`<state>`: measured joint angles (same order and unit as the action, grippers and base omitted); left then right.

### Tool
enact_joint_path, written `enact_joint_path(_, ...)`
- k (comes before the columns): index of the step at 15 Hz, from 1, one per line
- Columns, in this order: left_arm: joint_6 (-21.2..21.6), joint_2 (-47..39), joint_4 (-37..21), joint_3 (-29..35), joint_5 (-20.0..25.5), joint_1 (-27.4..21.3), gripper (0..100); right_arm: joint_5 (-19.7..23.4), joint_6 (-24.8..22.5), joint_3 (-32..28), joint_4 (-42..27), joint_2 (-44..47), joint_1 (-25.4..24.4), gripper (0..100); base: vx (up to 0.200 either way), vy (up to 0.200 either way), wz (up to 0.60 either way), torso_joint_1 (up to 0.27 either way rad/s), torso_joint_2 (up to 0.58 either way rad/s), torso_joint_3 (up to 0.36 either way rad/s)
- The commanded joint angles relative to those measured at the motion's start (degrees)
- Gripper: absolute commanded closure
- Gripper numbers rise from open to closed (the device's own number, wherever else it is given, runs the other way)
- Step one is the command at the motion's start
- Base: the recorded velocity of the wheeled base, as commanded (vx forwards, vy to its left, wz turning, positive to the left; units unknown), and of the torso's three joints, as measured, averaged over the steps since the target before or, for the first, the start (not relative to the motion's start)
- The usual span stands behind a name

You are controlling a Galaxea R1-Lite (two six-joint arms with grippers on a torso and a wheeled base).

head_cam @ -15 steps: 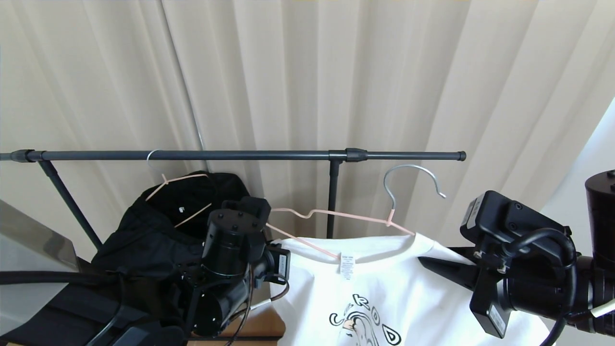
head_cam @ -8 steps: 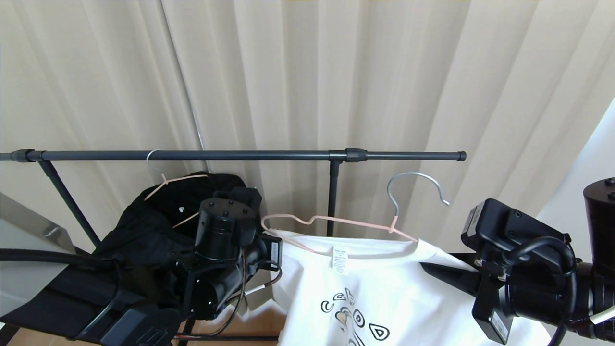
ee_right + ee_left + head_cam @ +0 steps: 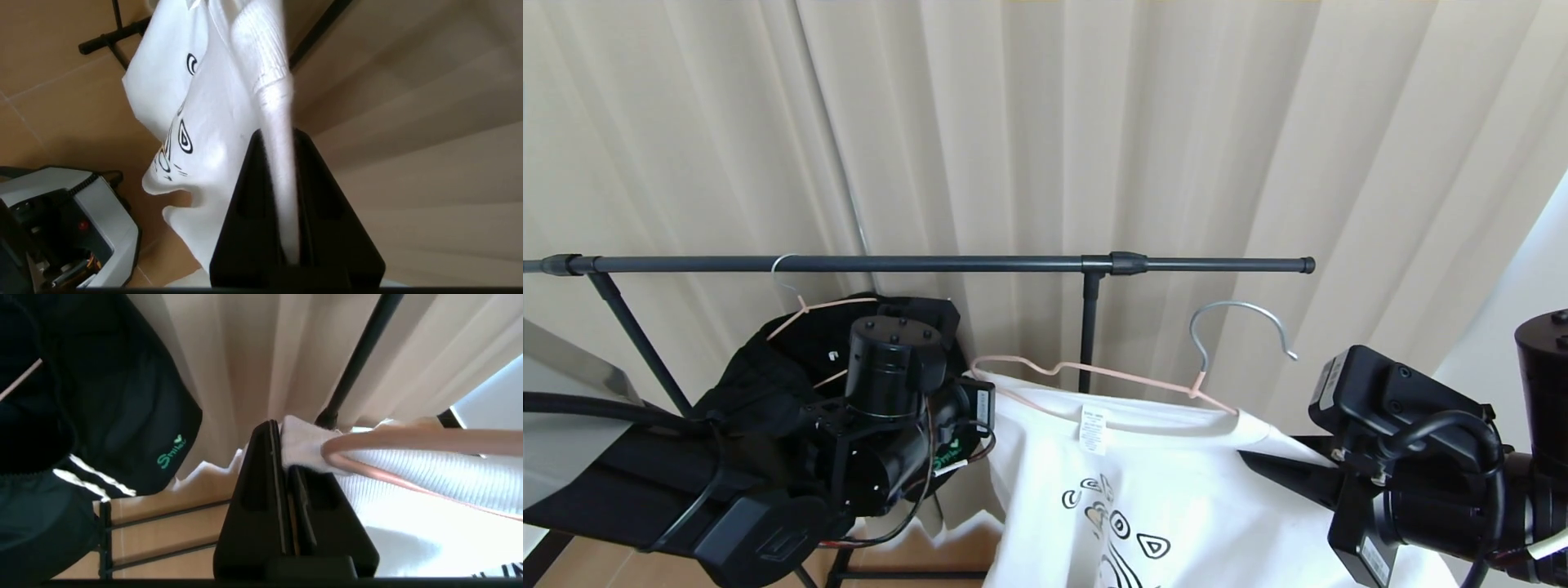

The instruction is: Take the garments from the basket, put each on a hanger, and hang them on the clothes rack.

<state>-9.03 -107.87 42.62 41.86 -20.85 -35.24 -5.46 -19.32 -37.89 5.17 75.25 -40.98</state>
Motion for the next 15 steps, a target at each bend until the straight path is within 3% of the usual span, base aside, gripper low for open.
enact_joint_path(1,-0.02,-0.06,0.01,0.33,0.02,0.7,100,0.01,-0.01,0.01,0.02,-0.02,0.29,100,0.0,0.0,0.0,0.0,0.0,0.0)
enact_joint_path(7,0.51,0.21,-0.17,1.2,0.19,1.84,100,0.19,-0.19,0.1,-0.07,0.16,0.73,100,0.0,0.0,0.0,0.0,0.0,0.0)
enact_joint_path(10,6.4,2.23,-0.43,1.56,0.19,2.64,100,0.19,-0.19,0.1,-0.16,0.95,0.73,100,0.0,0.0,0.0,0.0,0.0,0.0)
enact_joint_path(15,9.03,5.57,-5.35,4.28,0.1,2.55,100,0.19,-0.28,0.36,-0.16,1.48,0.82,100,0.0,0.0,0.0,0.0,0.0,0.0)
